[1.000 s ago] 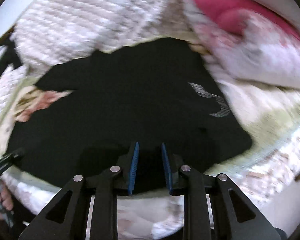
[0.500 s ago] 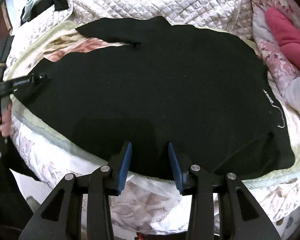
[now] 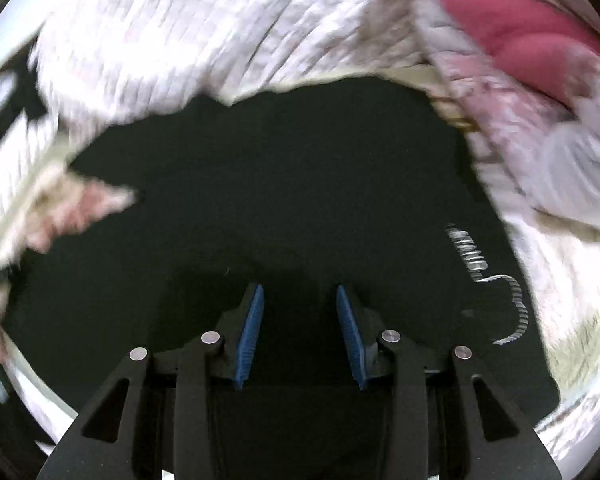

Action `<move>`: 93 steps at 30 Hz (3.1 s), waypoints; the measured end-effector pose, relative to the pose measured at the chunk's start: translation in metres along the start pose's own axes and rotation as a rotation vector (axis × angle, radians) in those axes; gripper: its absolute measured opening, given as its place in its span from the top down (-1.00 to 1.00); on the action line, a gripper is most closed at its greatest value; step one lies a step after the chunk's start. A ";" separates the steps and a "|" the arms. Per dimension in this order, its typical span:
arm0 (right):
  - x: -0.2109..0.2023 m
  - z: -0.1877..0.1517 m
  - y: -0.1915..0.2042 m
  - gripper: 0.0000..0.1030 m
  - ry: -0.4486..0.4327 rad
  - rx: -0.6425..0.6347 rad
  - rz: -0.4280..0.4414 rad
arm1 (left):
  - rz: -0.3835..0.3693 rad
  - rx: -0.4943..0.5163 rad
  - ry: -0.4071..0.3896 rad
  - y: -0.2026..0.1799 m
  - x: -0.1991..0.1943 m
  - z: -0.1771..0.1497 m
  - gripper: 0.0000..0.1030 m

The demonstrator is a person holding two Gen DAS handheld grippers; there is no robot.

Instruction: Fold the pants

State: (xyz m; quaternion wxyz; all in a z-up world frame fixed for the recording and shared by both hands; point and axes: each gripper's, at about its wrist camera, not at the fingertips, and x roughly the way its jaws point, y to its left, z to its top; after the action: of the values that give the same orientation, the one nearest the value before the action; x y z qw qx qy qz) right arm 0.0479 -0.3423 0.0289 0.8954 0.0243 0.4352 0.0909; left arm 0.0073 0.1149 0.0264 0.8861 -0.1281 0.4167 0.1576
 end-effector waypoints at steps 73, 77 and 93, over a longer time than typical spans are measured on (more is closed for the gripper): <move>0.198 0.215 0.058 0.85 0.100 -0.403 0.113 | -0.107 0.464 -0.012 -0.211 0.164 0.139 0.80; 0.160 0.212 0.061 0.86 0.029 -0.391 0.125 | -0.136 0.438 -0.040 -0.203 0.138 0.142 0.92; -0.037 0.018 0.056 0.85 -0.016 -0.202 0.310 | -0.351 0.251 -0.107 -0.091 -0.056 0.011 0.92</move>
State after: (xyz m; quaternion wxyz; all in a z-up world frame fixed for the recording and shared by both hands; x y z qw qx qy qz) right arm 0.0315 -0.2934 0.0761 0.8720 0.0019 0.4077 0.2709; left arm 0.0161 0.0257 0.0852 0.9298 -0.0790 0.3566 -0.0458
